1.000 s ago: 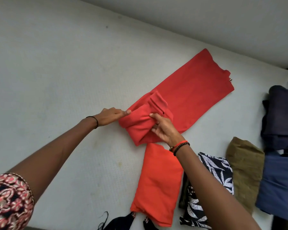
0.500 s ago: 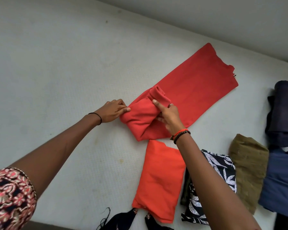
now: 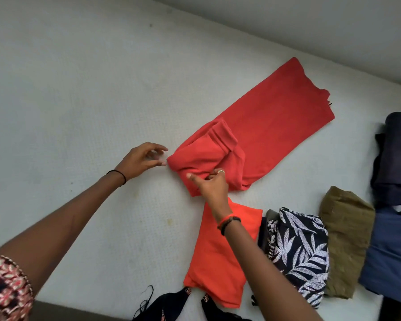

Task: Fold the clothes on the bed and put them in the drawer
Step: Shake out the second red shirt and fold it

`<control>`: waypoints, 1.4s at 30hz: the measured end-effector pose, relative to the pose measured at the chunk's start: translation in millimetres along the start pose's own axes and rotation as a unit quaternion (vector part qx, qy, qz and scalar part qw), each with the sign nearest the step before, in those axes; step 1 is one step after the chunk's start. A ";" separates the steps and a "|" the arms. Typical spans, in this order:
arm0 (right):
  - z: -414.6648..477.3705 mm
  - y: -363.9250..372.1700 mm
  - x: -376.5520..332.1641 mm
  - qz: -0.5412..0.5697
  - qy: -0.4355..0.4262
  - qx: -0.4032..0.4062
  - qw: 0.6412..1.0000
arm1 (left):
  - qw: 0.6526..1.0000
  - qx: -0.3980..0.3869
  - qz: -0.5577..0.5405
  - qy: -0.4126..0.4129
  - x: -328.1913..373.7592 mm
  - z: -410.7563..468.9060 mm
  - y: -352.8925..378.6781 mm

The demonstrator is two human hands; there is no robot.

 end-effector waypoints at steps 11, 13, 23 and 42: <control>-18.5 18.9 23.7 -0.031 -0.063 0.046 0.996 | 0.995 -0.001 0.093 0.037 10.7 12.5 1.8; -21.4 19.7 27.4 -0.010 -0.048 0.046 0.998 | 0.991 0.018 0.127 0.029 12.8 17.4 1.3; -44.4 13.4 7.5 -0.288 -0.175 0.152 0.929 | 0.933 0.175 -0.270 -0.161 22.1 -4.2 58.3; 15.4 -21.2 -43.8 -0.429 -0.243 0.048 0.868 | 0.869 0.106 -0.433 -0.212 65.6 7.7 68.3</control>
Point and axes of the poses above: each hand's wrist, its own z-axis towards the middle knuckle, its own y-axis out of the palm, x = y × z, the point moved 1 cm from there along z, towards the middle knuckle, and after that the axes turned 9 degrees about -x, right-handed, at the moved point
